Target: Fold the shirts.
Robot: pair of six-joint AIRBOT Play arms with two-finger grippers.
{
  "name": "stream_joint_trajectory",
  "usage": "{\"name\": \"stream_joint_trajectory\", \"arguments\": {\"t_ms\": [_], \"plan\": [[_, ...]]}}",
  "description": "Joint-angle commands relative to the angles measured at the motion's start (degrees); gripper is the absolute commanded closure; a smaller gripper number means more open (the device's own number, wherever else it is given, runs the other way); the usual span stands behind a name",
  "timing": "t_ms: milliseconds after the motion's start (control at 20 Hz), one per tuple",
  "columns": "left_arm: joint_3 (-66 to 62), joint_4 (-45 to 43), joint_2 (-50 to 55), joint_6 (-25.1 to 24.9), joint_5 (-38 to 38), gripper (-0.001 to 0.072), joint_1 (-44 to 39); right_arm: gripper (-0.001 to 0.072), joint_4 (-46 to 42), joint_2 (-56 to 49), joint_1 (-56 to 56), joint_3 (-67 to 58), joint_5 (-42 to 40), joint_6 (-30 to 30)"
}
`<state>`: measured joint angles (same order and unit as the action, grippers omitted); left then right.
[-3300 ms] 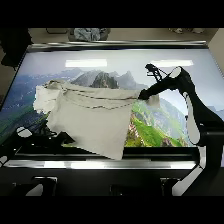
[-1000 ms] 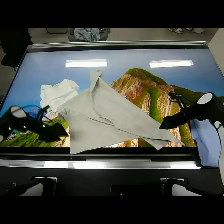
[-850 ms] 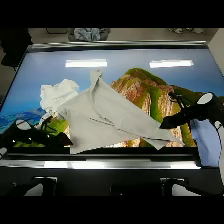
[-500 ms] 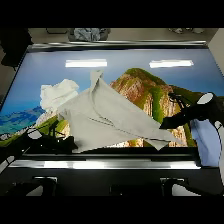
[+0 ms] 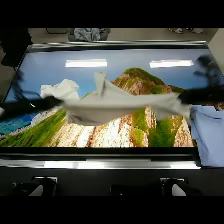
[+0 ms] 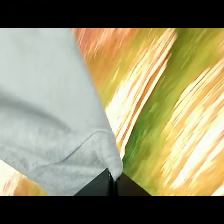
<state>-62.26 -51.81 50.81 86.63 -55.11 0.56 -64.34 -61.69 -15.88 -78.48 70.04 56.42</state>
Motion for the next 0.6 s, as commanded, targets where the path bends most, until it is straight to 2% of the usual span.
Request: {"name": "stream_joint_trajectory", "arguments": {"t_ms": [0, 100, 200, 350, 550], "plan": [[-30.73, -0.92, -4.28, -0.52, 0.76, 0.0677, 4.11, 0.0664, -4.09, 11.72, -0.87, -17.73, -15.45, 2.45], [-46.14, -0.92, -4.24, -0.31, 0.76, 0.0677, 5.51, 0.0665, -10.64, 17.70, -0.87, -26.01, -16.06, 3.41], [-54.45, -0.87, -4.26, 2.71, 0.46, 0.0677, 5.53, 0.0665, -16.68, 22.56, -0.87, -29.94, -13.75, 7.13], [-55.39, -0.92, -5.66, 3.85, -0.57, 0.0677, 5.53, 0.0665, -20.17, 27.28, -0.87, -30.18, -12.72, 9.27], [-51.95, -1.55, -5.51, 3.85, -3.52, 0.0677, 5.53, 0.0665, -20.44, 26.62, -0.87, -30.21, -10.58, 9.20]]}}
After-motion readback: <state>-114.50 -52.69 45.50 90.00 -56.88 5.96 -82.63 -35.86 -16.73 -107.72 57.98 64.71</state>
